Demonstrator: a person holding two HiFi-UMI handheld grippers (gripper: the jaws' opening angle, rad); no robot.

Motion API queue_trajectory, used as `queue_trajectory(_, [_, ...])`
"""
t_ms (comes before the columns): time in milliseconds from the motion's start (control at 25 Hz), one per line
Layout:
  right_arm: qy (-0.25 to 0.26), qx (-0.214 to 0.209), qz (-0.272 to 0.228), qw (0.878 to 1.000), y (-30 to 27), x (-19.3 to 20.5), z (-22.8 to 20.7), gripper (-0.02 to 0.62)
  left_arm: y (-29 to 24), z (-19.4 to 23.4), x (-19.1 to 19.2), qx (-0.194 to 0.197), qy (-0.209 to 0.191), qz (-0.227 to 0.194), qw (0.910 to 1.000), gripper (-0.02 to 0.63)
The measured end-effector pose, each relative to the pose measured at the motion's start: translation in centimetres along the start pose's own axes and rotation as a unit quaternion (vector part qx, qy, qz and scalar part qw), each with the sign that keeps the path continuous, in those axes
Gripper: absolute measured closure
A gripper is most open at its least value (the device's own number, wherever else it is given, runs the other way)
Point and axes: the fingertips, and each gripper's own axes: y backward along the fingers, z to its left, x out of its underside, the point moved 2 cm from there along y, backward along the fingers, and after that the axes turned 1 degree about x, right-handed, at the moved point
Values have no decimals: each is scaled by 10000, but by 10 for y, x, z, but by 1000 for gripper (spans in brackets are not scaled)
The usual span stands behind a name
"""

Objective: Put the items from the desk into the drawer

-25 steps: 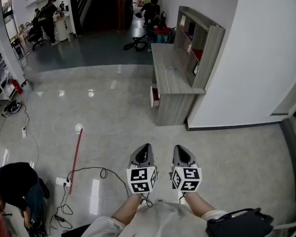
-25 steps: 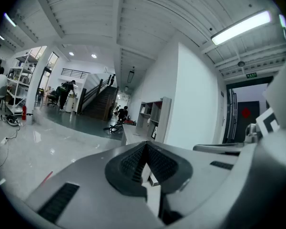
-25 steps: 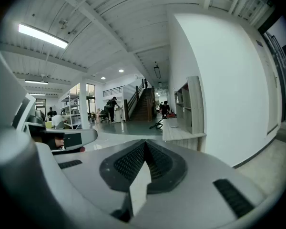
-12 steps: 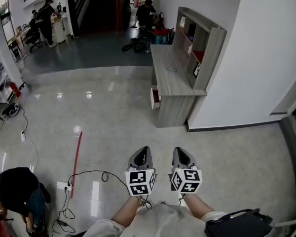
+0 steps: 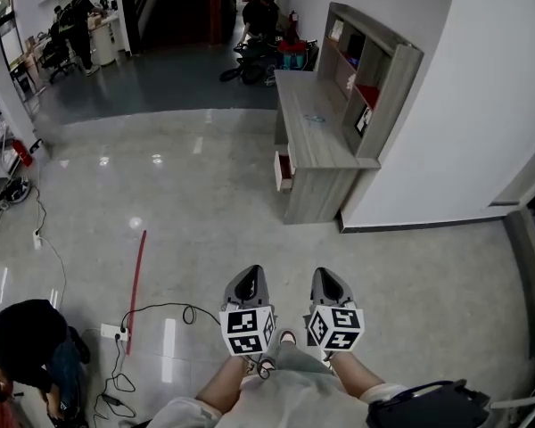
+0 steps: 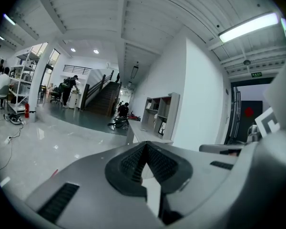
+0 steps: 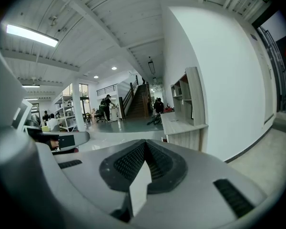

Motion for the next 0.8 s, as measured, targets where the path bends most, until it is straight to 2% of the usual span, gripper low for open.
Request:
queue_trajectory(360, [123,-156,117,9997,-50,-2,4,597,-35,28,0,-137,49,42,9999,607])
queue_trajectory(560, [93,-194,141,9997,-93,-14,-4,597,-72,43,-10,-260,-96,97,9996,607])
queue_trajectory(800, [141,-230,223,9994,-148,-31,-19,597,-126,59,-22,-349,-75,166,9992,607])
